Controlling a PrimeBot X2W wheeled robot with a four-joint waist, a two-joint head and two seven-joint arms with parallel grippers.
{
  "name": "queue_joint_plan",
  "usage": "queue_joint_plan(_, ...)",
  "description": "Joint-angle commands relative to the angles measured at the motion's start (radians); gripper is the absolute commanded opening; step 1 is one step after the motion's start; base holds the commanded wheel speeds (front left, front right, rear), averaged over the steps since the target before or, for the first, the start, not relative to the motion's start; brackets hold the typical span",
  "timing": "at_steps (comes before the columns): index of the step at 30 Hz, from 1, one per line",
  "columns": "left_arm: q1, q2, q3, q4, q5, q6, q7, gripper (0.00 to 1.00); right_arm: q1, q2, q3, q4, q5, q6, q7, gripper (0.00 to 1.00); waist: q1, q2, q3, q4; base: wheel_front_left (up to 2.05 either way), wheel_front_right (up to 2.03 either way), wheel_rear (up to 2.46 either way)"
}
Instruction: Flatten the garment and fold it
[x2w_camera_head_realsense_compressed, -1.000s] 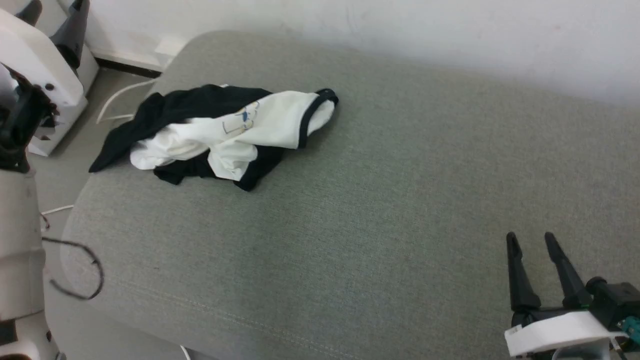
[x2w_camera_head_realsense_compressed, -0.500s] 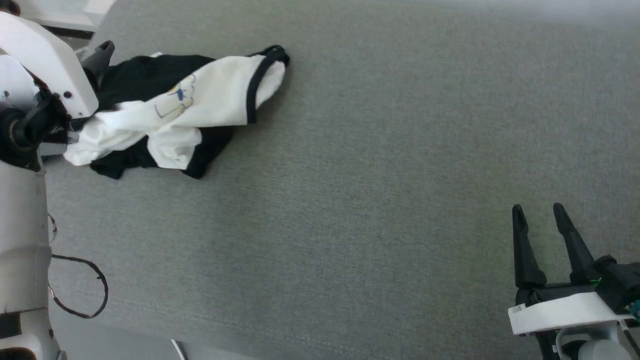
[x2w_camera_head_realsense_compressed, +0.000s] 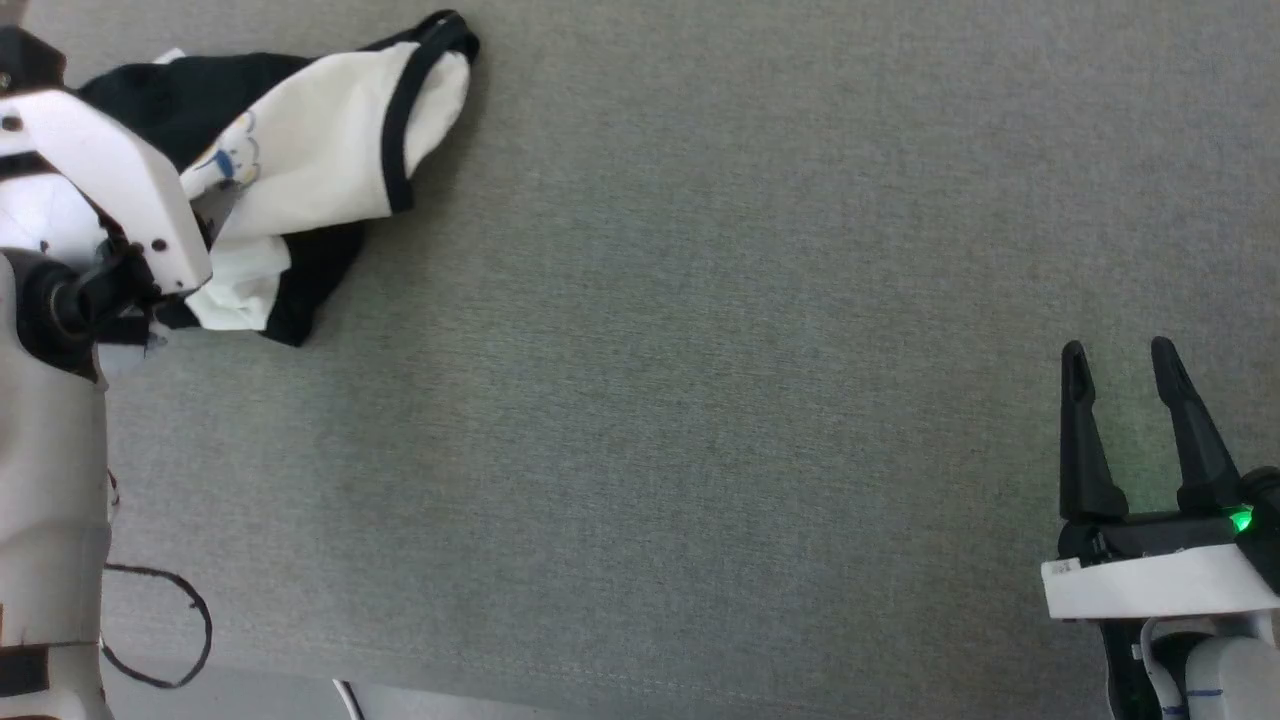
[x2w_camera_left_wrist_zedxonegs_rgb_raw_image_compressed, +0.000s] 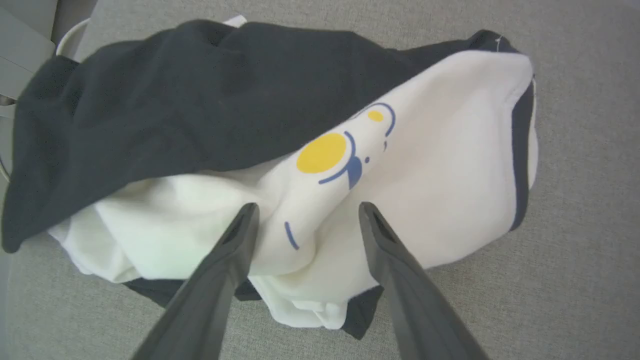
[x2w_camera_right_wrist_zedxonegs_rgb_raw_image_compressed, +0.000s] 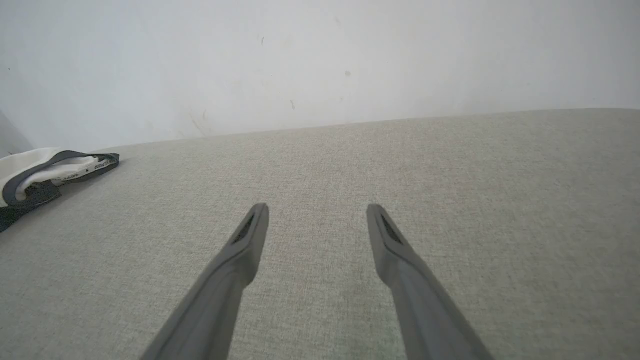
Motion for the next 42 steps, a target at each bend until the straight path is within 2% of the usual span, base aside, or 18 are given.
queue_joint_plan(1,0.02,-0.002,0.0,0.016,-0.008,0.013,0.021,1.0,-0.017,0.001,-0.003,-0.012,-0.004,-0.001,-0.005,1.0,-0.0001,0.0,0.037,-0.031,0.0,0.0,0.0)
queue_joint_plan(3,0.025,0.004,-0.006,0.023,-0.004,0.012,0.029,1.0,-0.019,0.001,-0.004,-0.018,-0.004,-0.001,-0.005,1.0,-0.0001,0.0,0.047,-0.037,0.0,0.0,0.0)
queue_joint_plan(10,0.035,0.014,-0.017,0.036,0.021,0.007,-0.042,1.0,-0.025,0.001,-0.011,-0.028,-0.006,-0.001,-0.005,1.0,-0.0001,0.0,0.068,-0.049,0.0,0.0,0.0)
queue_joint_plan(11,0.039,0.011,-0.021,0.044,0.013,-0.008,-0.043,0.47,-0.027,0.001,-0.012,-0.028,-0.007,-0.001,-0.005,1.0,-0.0001,0.0,0.069,-0.05,0.0,0.0,0.0)
queue_joint_plan(12,0.042,0.007,-0.024,0.051,0.0,-0.028,-0.039,0.0,-0.028,0.001,-0.013,-0.028,-0.008,-0.001,-0.005,1.0,-0.0001,0.0,0.07,-0.051,0.0,0.0,0.0)
queue_joint_plan(16,0.046,0.002,-0.002,0.074,-0.042,-0.053,-0.058,0.0,-0.032,0.001,-0.014,-0.023,-0.009,-0.001,-0.005,1.0,-0.0001,0.0,0.059,-0.056,0.0,0.0,0.0)
queue_joint_plan(25,0.04,0.027,0.018,0.074,-0.074,-0.079,-0.098,0.0,-0.024,0.001,-0.012,-0.002,0.015,-0.001,-0.005,1.0,-0.0001,0.0,-0.017,-0.061,0.0,0.0,0.0)
queue_joint_plan(34,0.009,0.053,0.02,0.005,-0.086,-0.103,-0.169,0.0,-0.003,0.001,0.008,0.03,0.063,-0.001,-0.005,1.0,-0.0001,0.0,-0.134,-0.057,0.0,0.0,0.0)
queue_joint_plan(42,-0.06,0.042,0.013,-0.078,-0.102,-0.114,-0.236,0.0,0.031,0.001,0.001,0.047,0.103,-0.001,-0.005,1.0,-0.0001,0.0,-0.24,-0.055,0.0,0.0,0.0)
